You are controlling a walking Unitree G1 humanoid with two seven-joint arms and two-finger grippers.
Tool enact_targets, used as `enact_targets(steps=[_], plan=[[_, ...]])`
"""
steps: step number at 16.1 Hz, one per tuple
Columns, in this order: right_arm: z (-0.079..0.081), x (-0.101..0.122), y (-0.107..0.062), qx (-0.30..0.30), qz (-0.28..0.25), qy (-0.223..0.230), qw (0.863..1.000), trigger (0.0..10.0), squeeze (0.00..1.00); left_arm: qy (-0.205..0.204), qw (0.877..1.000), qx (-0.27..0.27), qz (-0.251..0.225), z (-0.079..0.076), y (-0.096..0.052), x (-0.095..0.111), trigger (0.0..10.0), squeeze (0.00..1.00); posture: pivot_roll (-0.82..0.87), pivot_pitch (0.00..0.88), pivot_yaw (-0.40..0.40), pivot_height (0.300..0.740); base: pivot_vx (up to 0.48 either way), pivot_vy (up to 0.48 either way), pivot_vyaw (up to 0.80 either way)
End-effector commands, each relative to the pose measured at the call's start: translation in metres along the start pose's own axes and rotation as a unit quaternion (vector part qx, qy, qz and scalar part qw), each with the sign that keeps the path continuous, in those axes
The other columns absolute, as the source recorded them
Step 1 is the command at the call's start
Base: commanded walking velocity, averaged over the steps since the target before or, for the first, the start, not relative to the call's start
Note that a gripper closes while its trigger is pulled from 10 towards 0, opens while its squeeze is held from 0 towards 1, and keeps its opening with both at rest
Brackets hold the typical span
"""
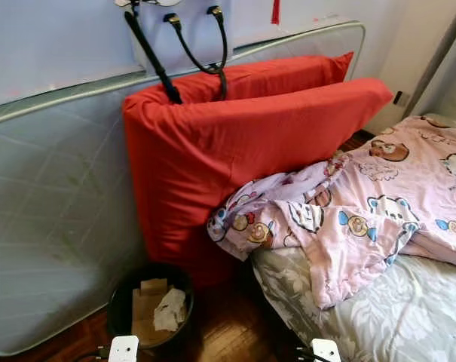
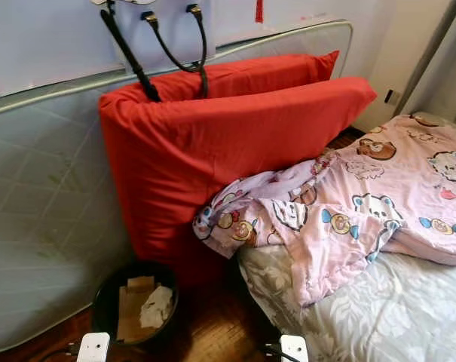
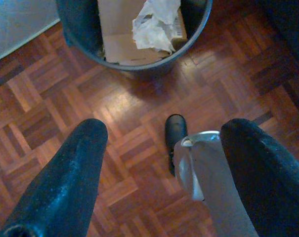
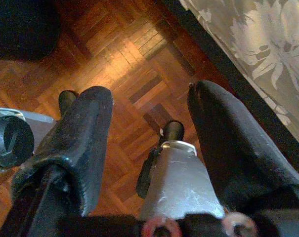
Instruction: Clean up the room
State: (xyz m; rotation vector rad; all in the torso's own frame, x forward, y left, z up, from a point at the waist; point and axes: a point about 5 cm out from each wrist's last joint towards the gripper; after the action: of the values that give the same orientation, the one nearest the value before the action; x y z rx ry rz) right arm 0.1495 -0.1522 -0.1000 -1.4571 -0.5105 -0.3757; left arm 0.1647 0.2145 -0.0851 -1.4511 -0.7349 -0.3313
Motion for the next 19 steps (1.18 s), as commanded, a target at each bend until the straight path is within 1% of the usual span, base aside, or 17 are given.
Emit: enact_targets(steps=[1,6,14,17,19], plan=[[-0.001,0.0,0.0,-0.004,-0.002,0.006,1.0,10.0,0.0,-0.004,1.0,0.0,0.002,0.0,0.0,0.001,10.0,0.0,0.08,0.0,-0.024,0.74,0.266,0.0,0.0],[-0.001,0.001,0.0,-0.008,-0.008,0.017,1.0,10.0,0.0,-0.005,1.0,0.001,0.0,0.001,0.0,0.001,10.0,0.0,0.08,0.0,-0.023,0.74,0.272,0.0,0.0],[-0.003,0.001,0.0,-0.014,-0.01,0.014,1.0,10.0,0.0,-0.007,1.0,-0.001,-0.006,-0.001,0.001,0.003,10.0,0.0,0.08,0.0,-0.026,0.74,0.285,0.0,0.0],[-0.002,0.001,0.0,-0.014,-0.012,0.014,1.0,10.0,0.0,-0.015,1.0,-0.004,-0.019,-0.002,0.002,0.008,10.0,0.0,0.08,0.0,-0.027,0.74,0.0,0.0,0.0],[-0.003,0.002,-0.001,-0.014,-0.018,0.015,1.0,10.0,0.0,-0.02,0.999,-0.008,-0.037,-0.004,0.003,0.017,10.0,0.0,0.08,0.0,-0.028,0.74,0.0,0.0,0.0]])
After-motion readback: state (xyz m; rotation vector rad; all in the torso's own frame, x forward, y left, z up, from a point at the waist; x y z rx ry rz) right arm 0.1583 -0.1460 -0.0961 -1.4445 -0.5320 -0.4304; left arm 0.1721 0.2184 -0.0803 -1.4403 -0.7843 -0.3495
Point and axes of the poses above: a point about 5 cm out from each wrist's last joint towards the gripper, its own y axis pointing out of the wrist towards the gripper, its own x axis along the axis of the wrist's last joint, z = x × y, and after that the axes turned 11 degrees about -y, right-handed
